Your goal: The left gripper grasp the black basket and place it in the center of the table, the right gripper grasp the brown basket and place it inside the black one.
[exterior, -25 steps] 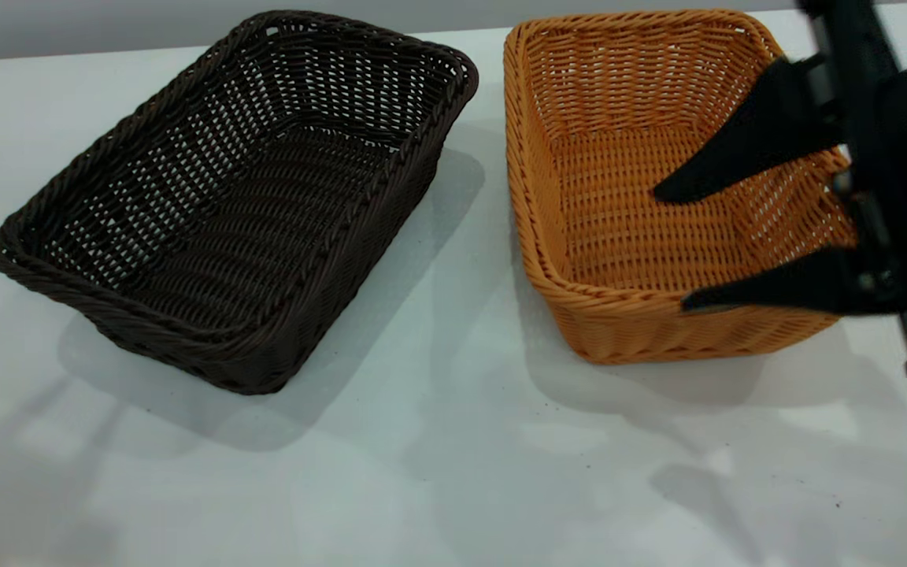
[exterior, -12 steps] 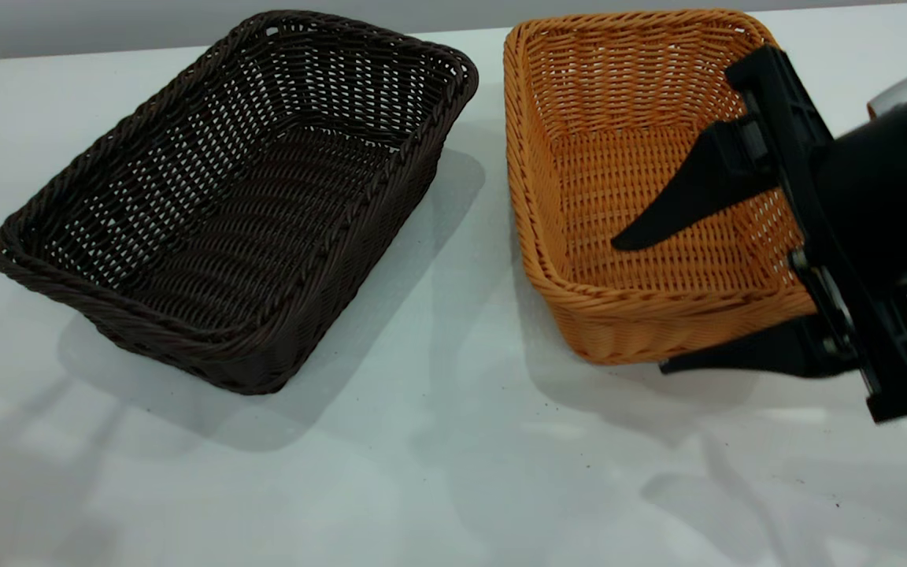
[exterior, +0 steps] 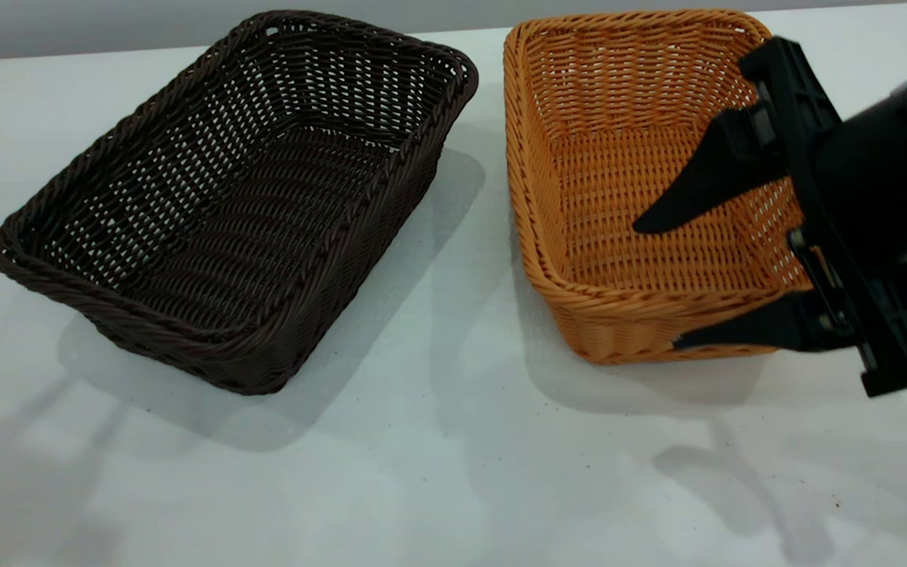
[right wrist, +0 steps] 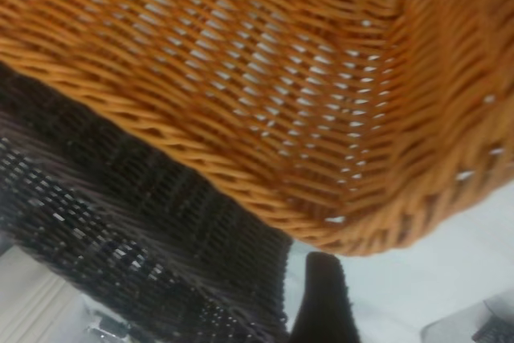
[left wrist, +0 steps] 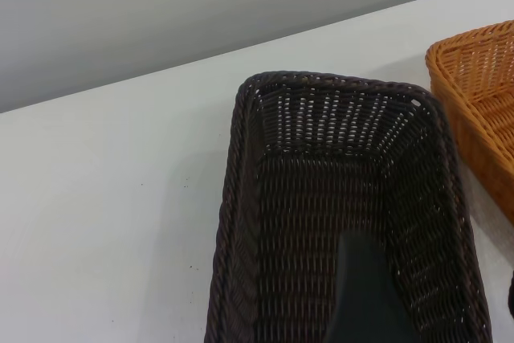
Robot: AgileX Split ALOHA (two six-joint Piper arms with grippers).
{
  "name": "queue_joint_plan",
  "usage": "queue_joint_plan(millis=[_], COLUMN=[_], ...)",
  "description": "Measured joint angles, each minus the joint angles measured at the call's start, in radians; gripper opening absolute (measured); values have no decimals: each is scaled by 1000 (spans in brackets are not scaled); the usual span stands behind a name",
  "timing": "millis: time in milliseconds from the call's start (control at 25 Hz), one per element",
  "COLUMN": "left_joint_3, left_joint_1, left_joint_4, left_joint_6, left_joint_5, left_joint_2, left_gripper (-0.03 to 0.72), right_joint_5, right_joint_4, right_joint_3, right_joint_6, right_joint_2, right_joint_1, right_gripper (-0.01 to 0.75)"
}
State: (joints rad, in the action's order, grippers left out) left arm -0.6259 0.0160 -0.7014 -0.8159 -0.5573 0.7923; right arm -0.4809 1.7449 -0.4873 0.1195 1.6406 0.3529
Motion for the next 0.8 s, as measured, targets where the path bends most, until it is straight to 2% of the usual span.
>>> queue_joint_plan(millis=[400,800], left_joint_3=[0,0], left_joint_1=[0,0], left_joint_4=[0,1], left_joint_6=[0,0], left_joint_5=[-8,-9], left_joint_2=[0,0], left_gripper=[373,373], right_joint_5=[-59,23], right_joint_4=[0,0], right_joint_3=[-32,-72], right_joint_6=[-11,-3], right_joint_2=[114,135], right_joint_1=[0,0], right_gripper=[510,510])
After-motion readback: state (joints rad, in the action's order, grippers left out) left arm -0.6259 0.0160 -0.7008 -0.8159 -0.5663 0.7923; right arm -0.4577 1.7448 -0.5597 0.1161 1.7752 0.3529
